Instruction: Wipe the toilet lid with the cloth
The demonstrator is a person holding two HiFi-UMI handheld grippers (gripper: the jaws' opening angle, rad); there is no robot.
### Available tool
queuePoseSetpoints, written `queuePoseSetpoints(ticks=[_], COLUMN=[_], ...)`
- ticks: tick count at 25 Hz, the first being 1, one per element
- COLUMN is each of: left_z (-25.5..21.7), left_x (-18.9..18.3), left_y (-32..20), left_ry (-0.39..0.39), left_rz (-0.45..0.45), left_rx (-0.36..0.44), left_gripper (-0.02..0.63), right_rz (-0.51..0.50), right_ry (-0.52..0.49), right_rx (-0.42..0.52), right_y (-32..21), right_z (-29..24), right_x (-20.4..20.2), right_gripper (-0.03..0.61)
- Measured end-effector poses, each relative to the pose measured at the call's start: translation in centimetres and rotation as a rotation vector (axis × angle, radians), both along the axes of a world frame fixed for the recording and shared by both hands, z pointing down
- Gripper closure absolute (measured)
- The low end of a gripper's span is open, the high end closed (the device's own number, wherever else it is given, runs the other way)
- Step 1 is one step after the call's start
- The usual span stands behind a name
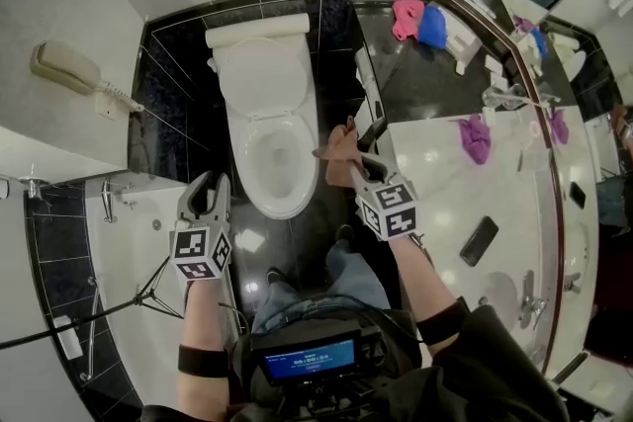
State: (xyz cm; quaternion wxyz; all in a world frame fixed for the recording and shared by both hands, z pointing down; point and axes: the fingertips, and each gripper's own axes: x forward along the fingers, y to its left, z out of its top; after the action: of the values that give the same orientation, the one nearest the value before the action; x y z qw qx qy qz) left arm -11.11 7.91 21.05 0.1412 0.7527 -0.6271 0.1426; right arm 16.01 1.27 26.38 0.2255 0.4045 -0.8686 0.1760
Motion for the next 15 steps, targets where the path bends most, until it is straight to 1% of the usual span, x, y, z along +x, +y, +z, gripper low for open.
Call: queuePoseSetpoints(ticks=[3,6,8,11,13,15], left_z=[0.5,1.4,1.8,1.5,1.6,2.6], left_x=[1.9,3.5,4.3,5.5,5.5,4.8], left_y=[-2.8,-6.2,-8.6,-12.9,-16.1,-19.5], left_ry=[-0.051,-0.123,-0.196,-0.315,-0.389,-0.459], left_rz=[0.029,0.056,0.08,0.141,0.174,0.195], left_rx=[-0.007,-0.028,-0.043,-0.056,-0.062,-0.074], left_gripper=[0.45,0.415,0.396,0.371,0.371,0.371], right_rz=[-0.038,-0.064,-0.072,-0.09,-0.09,-0.079], right_ry=[-0.003,-0.004,-0.011,-0.005,-0.016,-0.033], right_rx=[-0.006,-0.009,-0.017,-0.019,-0.037,-0.053], right_y=[-1.5,-3.0,-3.8,-5.6,-6.6,-7.4], right_z=[0.5,0.9,1.4,2.5,3.1,3.8], right_x=[0.6,1.4,1.9,2.4,2.3,1.9], right_gripper=[0.497,0.497,0.497,0.497,0.496,0.495])
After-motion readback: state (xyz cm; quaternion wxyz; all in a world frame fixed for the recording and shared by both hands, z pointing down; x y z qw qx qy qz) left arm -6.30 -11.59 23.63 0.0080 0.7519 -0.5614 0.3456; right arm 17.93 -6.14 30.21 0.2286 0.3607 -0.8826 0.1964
